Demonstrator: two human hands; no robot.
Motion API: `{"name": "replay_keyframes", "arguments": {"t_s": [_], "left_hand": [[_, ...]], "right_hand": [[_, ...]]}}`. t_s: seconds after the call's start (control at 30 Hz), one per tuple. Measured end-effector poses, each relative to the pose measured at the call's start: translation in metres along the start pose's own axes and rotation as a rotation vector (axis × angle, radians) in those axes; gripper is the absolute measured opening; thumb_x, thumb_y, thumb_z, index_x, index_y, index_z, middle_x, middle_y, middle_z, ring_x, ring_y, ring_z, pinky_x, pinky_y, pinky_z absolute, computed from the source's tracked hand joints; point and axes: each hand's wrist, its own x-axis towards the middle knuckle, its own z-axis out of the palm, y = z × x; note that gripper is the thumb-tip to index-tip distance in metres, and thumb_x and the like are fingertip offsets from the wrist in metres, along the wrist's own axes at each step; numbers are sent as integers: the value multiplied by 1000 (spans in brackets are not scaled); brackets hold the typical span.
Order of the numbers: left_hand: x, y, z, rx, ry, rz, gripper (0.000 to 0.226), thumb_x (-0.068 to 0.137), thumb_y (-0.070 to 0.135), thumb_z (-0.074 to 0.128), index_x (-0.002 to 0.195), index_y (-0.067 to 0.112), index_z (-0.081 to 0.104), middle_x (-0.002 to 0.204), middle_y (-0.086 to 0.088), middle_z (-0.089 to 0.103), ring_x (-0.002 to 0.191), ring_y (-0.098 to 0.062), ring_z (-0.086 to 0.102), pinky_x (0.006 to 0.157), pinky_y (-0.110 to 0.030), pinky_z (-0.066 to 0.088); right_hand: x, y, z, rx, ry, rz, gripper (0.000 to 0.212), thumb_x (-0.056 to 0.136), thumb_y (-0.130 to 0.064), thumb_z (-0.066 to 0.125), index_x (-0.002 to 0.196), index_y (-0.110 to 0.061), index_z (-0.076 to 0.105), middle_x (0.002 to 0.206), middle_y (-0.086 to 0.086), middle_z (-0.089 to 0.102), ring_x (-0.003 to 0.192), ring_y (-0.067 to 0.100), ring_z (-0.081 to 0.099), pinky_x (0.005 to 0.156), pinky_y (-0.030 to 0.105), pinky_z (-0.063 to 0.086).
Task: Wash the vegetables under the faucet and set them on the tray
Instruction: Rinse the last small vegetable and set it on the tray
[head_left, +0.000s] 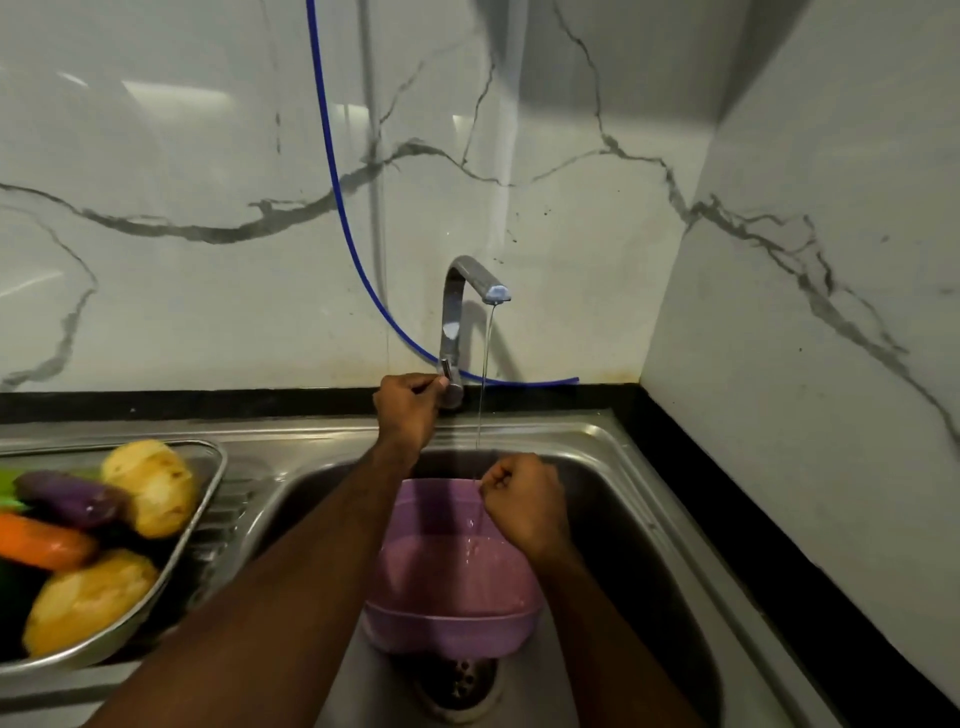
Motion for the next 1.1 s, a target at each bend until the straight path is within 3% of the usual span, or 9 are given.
{"name": "replay_keyframes", "arguments": {"t_s": [0.13, 0.23, 0.33, 0.53, 0.63, 0.77, 0.87, 0.93, 1.1], "left_hand": [[-1, 4, 7, 56, 38, 63, 16, 88, 12, 73, 102, 3, 77, 91, -5, 76, 77, -11, 67, 86, -32, 58], [-2, 8, 9, 205, 19, 142, 17, 92, 14, 69, 105, 5, 75, 91, 2, 72, 68, 4, 57, 64, -6, 41], [1, 13, 8, 414, -38, 263, 16, 95, 19, 65, 103, 9, 75, 92, 1, 71, 63, 8, 49, 59, -7, 34], [-20, -4, -15, 538, -219, 311, 18, 97, 23, 62, 107, 16, 74, 98, -3, 72, 77, -7, 60, 72, -22, 46], [-49, -37, -47, 644, -101, 157, 24, 88, 29, 68, 106, 13, 71, 104, -7, 70, 90, -21, 66, 78, -35, 55], [-80, -65, -95, 821, -124, -221, 48, 82, 42, 69, 114, 6, 67, 116, -20, 67, 108, -39, 65, 89, -45, 56], [-98, -79, -113, 516, -256, -473, 49, 93, 35, 65, 116, -9, 61, 99, -29, 65, 87, -44, 66, 65, -45, 57], [-110, -84, -118, 235, -362, -641, 42, 100, 35, 57, 119, -1, 61, 92, -21, 59, 70, -33, 59, 57, -38, 54], [-117, -73, -120, 121, -350, -546, 9, 101, 13, 52, 101, 9, 60, 87, -15, 62, 63, -26, 58, 58, -40, 55]], "right_hand": [[1, 0, 1, -1, 7, 23, 15, 82, -24, 65, 68, -25, 71, 73, -9, 72, 76, 13, 70, 79, 39, 62], [2, 0, 5, -17, -5, 38, 16, 84, -22, 65, 70, -24, 71, 75, -7, 73, 77, 14, 70, 79, 39, 63], [3, -2, 7, -26, -9, 37, 17, 84, -21, 63, 68, -24, 70, 81, -5, 74, 81, 17, 71, 82, 39, 62], [9, 10, -9, -77, 17, 142, 14, 89, -19, 66, 76, -23, 70, 84, -3, 70, 83, 17, 68, 83, 42, 62], [8, 19, -26, -130, 8, 242, 3, 91, -18, 72, 93, -19, 71, 97, 3, 68, 95, 23, 66, 89, 37, 56], [0, 37, -34, -254, -76, 295, 29, 93, -20, 67, 120, -9, 71, 123, 16, 69, 113, 34, 67, 96, 40, 55], [-9, 49, -29, -268, -139, 307, 33, 96, -16, 61, 126, -6, 68, 131, 17, 67, 121, 35, 65, 100, 40, 53], [-16, 52, -28, -265, -149, 292, 32, 96, -16, 60, 126, -7, 69, 130, 17, 68, 121, 34, 65, 101, 41, 54], [-27, 62, -38, -200, -183, 319, 24, 87, -16, 69, 107, -7, 76, 107, 17, 75, 100, 32, 74, 89, 40, 61]]}}
